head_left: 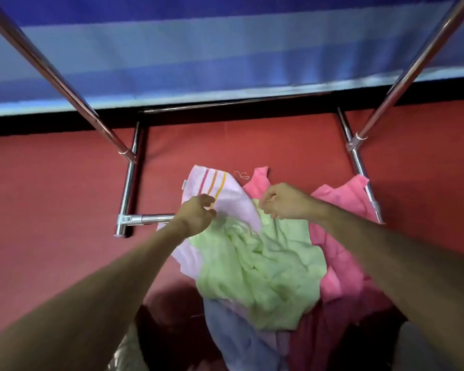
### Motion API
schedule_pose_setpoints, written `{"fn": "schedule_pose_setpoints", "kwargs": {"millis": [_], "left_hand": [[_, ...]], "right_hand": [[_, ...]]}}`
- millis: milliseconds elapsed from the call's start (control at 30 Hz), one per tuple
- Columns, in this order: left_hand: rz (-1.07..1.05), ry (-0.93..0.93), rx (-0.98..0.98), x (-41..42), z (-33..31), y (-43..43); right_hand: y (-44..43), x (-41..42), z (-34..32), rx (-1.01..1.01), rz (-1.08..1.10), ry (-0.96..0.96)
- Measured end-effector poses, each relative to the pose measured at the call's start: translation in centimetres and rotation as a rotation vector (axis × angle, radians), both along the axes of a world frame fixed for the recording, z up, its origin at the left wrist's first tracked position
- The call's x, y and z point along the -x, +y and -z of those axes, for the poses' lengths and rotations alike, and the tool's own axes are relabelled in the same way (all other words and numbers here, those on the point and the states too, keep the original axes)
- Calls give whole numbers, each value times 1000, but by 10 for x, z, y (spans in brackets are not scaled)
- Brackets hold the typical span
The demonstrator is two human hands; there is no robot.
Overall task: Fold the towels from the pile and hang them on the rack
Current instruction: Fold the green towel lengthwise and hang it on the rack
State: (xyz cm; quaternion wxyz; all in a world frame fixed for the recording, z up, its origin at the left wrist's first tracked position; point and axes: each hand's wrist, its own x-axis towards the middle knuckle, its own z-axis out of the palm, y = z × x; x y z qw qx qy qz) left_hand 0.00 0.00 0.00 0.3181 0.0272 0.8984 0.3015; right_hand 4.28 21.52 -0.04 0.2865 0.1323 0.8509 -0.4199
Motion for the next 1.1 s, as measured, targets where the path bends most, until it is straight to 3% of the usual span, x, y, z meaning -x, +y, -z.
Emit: {"fn": "schedule_pose_setpoints", "kwargs": {"millis": [133,267,500,567,700,933,1100], "left_hand": [[100,-24,92,-5,26,-2],[129,92,251,-10,39,2],[144,151,315,-10,33,2],[173,134,262,-13,23,-1],[40,40,-61,-20,-16,-3],[0,85,-422,-35,-122,22],[133,251,-379,-59,-193,37]], "right_hand": [[-12,-4,25,98,66,12],[-15,-9,24,140,90,9],[-25,-16,-3,118,-23,12],[-26,-17,-13,88,-43,20],[-33,-22,-44,77,-91,47],[-30,-41,-131,0,-122,201],[-18,-68,-198,46,-122,303]]}}
